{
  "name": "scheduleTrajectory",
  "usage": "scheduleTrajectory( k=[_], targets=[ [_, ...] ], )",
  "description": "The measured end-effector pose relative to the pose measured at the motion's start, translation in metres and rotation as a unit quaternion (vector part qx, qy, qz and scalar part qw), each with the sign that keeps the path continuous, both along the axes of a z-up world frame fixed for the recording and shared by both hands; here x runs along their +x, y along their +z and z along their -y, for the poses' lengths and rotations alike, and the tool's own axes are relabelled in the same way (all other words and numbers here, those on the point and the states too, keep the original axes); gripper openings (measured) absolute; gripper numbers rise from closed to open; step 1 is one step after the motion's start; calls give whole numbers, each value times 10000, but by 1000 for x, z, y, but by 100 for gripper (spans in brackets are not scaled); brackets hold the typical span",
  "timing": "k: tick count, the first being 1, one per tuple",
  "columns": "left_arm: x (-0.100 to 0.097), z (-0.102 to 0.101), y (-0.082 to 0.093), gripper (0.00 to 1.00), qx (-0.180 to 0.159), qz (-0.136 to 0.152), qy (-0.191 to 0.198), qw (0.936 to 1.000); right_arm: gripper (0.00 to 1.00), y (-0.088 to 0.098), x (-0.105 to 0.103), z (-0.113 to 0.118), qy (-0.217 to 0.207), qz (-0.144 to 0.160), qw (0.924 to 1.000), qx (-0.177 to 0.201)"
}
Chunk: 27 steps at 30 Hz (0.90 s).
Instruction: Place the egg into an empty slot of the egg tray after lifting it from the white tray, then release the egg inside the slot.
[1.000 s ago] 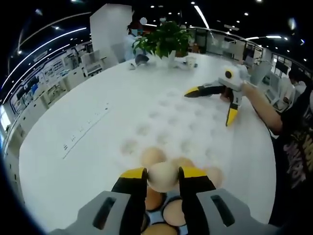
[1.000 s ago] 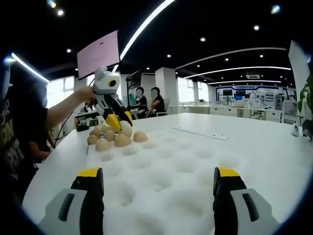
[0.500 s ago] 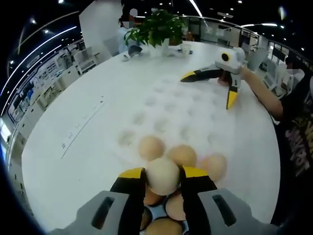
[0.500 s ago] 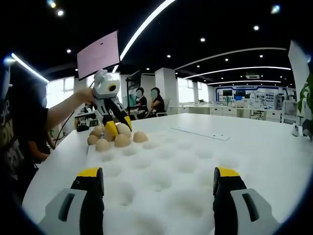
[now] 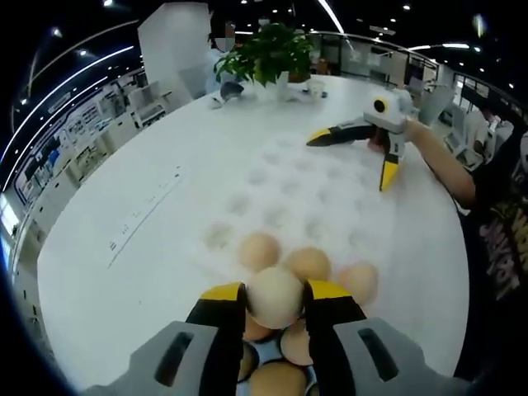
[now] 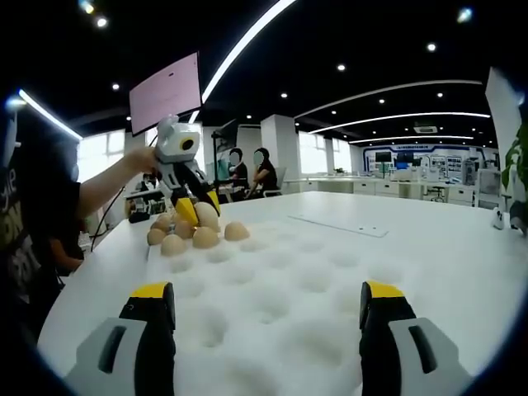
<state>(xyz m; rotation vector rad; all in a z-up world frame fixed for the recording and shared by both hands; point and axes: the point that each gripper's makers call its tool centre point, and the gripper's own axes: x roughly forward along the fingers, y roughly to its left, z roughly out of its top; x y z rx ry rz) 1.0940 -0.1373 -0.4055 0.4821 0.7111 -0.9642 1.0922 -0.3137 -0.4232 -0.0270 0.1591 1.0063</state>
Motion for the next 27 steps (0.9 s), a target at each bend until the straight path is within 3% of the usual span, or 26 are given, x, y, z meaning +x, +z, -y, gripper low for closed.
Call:
scheduleTrajectory(
  k=[27],
  targets=[
    [-14,-46,11,28,-2,81,451,9989,97,0,0,1,-2,4,10000,17]
  ],
)
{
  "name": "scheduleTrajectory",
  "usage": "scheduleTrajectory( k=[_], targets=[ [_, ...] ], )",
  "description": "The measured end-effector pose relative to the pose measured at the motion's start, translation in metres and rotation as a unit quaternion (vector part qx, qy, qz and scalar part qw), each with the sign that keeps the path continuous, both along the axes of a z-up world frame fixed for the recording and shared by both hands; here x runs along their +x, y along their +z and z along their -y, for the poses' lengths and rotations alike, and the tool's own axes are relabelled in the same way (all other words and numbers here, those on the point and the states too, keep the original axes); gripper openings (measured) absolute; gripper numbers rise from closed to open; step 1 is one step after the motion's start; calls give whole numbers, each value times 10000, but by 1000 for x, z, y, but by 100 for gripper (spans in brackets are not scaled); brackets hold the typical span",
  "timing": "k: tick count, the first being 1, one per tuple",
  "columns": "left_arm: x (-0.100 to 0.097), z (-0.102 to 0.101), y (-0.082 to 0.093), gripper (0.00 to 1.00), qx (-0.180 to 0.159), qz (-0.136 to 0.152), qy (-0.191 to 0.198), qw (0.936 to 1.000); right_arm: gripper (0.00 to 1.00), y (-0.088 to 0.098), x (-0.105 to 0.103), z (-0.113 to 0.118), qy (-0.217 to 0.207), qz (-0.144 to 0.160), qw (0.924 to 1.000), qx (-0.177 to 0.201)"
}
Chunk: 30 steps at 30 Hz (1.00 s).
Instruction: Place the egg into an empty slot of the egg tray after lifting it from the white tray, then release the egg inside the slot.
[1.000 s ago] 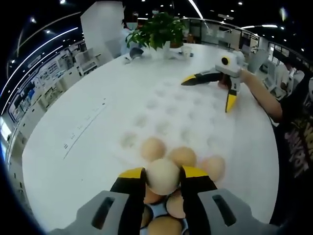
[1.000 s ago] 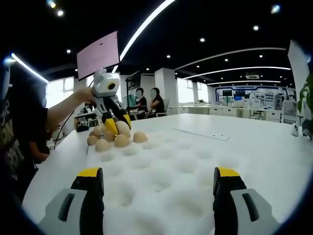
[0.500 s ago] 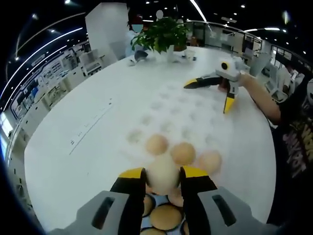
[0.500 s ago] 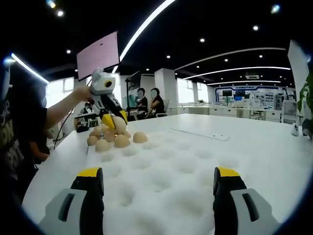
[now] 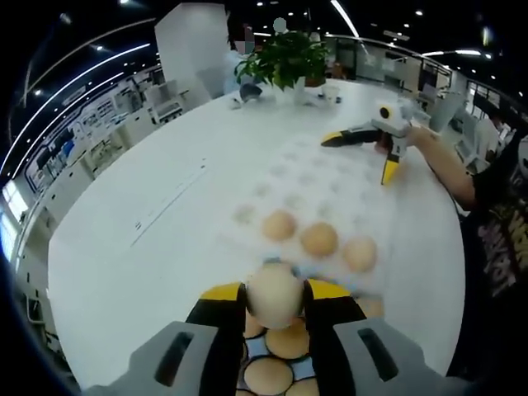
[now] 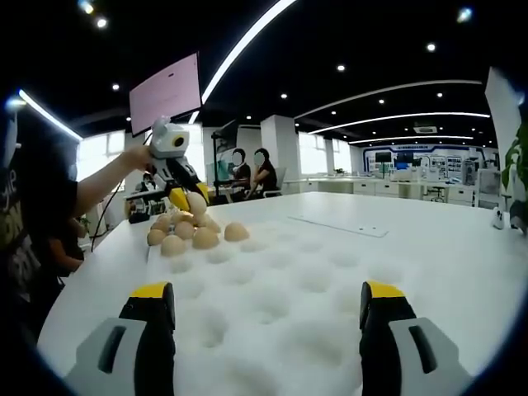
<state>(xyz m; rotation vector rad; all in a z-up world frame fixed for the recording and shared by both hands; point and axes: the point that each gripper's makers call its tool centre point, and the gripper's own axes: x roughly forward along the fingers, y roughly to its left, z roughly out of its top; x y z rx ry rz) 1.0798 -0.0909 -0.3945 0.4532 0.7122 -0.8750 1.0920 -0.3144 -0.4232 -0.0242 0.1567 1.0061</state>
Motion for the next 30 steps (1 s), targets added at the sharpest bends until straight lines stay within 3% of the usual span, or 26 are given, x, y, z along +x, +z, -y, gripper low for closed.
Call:
scheduleTrajectory(
  k=[6,11,20,30],
  targets=[
    [-1,-11,2,28,-30,34,165,9999,97,0,0,0,1,1,10000,12],
    [17,-30,2,28,-13,2,257,9997,97,0,0,0,0,2,10000,12],
    [33,-60,5,28,-84,3,510,9987,97,1,0,0,2,5,10000,35],
    [35,-86,4,28,-115,4,787,9968,98,1,-1,1,2,14,10000,80]
  ],
)
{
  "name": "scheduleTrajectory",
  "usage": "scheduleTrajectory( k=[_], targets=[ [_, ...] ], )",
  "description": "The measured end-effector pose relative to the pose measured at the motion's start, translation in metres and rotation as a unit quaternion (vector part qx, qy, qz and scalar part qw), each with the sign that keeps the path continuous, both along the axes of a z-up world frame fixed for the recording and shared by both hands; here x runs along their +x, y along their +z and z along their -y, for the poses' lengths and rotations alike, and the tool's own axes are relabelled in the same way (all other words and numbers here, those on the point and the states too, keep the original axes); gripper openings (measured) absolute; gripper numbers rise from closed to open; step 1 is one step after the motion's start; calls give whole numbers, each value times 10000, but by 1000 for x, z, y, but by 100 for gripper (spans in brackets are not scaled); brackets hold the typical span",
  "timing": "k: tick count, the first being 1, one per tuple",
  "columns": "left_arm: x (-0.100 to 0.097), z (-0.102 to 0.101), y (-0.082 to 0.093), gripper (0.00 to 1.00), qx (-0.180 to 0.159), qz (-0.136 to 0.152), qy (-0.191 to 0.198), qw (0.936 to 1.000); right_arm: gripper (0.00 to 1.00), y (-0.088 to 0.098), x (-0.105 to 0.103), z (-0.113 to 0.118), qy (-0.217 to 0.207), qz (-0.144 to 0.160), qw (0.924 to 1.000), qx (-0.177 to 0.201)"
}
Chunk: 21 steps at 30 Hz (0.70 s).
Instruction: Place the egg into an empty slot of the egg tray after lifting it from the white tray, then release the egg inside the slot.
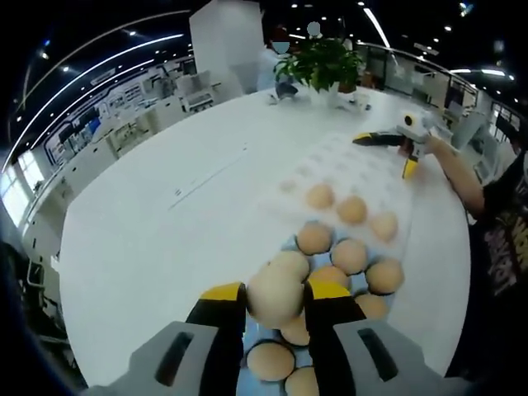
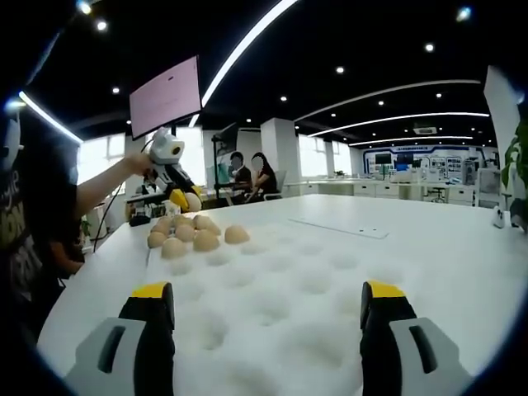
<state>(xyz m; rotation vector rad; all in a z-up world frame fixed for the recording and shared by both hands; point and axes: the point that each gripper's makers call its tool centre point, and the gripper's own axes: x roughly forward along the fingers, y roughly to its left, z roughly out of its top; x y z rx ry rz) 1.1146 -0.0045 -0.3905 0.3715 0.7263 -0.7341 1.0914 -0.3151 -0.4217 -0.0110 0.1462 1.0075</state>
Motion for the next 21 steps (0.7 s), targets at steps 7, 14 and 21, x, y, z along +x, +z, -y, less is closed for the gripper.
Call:
scheduleTrajectory(
  k=[7,14,21],
  targets=[
    [2,-20,-5,28,4,-48,265,9996,98,0,0,0,0,3,10000,10],
    [2,-29,-13,28,-1,-169,432,9989,98,1,-1,1,0,5,10000,22],
    [3,-34,-29,28,119,-351,516,9980,98,1,-1,1,-2,7,10000,28]
  ],
)
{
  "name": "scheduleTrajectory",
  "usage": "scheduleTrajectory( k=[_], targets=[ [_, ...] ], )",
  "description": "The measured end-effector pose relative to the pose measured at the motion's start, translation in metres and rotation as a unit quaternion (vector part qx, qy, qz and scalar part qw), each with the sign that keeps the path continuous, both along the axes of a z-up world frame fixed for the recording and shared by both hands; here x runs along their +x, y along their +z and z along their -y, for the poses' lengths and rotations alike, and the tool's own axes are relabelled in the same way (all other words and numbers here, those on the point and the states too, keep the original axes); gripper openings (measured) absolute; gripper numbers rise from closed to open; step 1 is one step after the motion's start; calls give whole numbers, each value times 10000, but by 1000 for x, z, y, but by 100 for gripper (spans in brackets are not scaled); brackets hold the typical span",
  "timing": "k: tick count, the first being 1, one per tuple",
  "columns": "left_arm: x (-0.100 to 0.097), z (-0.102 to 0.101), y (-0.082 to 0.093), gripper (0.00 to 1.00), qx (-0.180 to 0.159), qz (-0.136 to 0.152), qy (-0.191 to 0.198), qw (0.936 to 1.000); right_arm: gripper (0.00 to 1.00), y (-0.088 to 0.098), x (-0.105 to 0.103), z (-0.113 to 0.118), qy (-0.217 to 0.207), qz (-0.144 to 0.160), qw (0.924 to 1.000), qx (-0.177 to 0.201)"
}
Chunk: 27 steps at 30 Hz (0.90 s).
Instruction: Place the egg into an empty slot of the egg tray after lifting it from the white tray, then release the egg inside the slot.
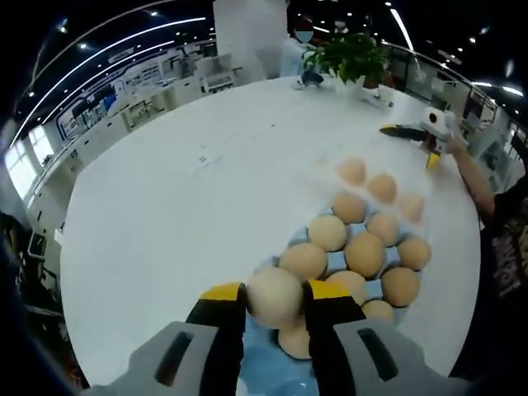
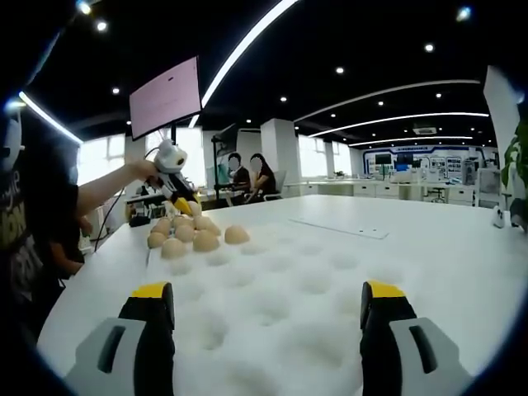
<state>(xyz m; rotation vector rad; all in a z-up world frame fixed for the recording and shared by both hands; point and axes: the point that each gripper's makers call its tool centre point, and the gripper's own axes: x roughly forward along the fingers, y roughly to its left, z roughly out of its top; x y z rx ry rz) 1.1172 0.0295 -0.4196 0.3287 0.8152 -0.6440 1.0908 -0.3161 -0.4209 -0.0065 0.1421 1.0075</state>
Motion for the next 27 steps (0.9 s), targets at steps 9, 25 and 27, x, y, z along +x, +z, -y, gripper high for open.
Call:
scheduleTrajectory(
  k=[9,25,27],
  targets=[
    [6,0,-14,28,19,-198,137,9997,98,0,0,0,-4,1,10000,6],
    [-8,11,-14,26,38,-162,415,9990,98,1,1,-1,6,25,9999,113],
    [-10,12,-14,26,-35,-151,425,9990,98,1,2,-1,3,26,9999,115]
  ],
)
